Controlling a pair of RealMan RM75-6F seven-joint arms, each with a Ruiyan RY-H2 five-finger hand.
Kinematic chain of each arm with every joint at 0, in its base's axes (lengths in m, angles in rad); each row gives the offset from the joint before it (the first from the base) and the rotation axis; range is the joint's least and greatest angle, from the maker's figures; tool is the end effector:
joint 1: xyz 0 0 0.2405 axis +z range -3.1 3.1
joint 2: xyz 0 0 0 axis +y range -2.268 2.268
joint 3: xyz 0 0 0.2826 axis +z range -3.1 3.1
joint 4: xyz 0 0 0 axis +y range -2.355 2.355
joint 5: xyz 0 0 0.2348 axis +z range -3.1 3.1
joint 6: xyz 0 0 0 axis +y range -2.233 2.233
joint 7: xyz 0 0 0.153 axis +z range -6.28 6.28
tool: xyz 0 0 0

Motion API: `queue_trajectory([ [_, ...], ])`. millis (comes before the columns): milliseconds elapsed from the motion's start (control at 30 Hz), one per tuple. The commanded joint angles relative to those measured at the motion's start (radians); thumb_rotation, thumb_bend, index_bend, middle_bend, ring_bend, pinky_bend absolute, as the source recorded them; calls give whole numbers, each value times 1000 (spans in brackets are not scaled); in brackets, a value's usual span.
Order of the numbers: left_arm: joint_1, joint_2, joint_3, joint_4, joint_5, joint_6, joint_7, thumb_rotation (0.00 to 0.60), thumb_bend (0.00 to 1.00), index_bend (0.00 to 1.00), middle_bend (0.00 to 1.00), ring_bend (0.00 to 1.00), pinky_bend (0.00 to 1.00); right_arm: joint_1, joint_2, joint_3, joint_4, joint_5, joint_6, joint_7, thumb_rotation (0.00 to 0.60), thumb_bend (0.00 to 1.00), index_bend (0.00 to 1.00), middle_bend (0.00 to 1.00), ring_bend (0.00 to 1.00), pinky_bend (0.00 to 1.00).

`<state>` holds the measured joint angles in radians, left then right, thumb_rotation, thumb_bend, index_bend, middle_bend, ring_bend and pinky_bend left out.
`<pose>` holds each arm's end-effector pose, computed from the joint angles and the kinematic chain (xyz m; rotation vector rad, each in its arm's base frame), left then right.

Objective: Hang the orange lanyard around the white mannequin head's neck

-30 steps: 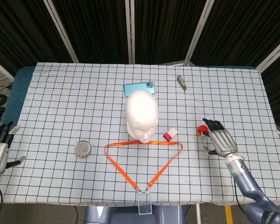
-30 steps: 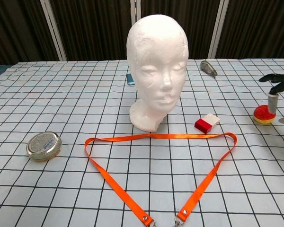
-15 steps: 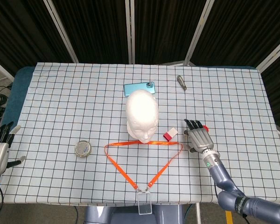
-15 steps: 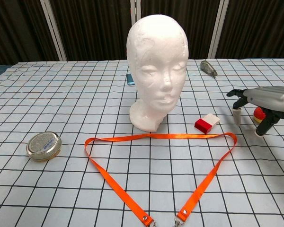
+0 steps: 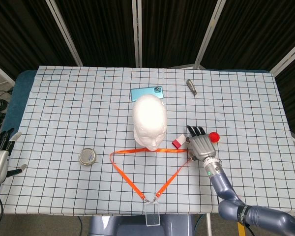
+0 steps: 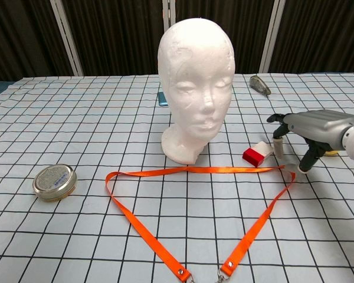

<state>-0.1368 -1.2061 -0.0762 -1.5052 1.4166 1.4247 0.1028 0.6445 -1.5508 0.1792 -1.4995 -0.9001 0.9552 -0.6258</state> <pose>-0.3614 0.2199 0.1287 -1.3904 -0.8444 -0.7943 -0.2191 -0.3557 -0.0461 1.7956 -0.9786 0.6255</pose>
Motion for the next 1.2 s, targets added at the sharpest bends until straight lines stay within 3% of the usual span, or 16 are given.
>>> queue_trajectory([
  [33,0,0,-1,1,-1,0,-1,600,0,0,0,0,0,12,-17,-8,5,11,13,-25,600,264,514,0,0,0],
  [633,0,4,-3,3,-4,3,-12,600,0,0,0,0,0,39,-68,-34,42,58,43,-75,600,286,532,0,0,0],
  [1200,-4,-1,0,9,-8,-8,-11,600,0,0,0,0,0,30,-64,-59,64,2,52,-12,600,417,683,2,0,0],
])
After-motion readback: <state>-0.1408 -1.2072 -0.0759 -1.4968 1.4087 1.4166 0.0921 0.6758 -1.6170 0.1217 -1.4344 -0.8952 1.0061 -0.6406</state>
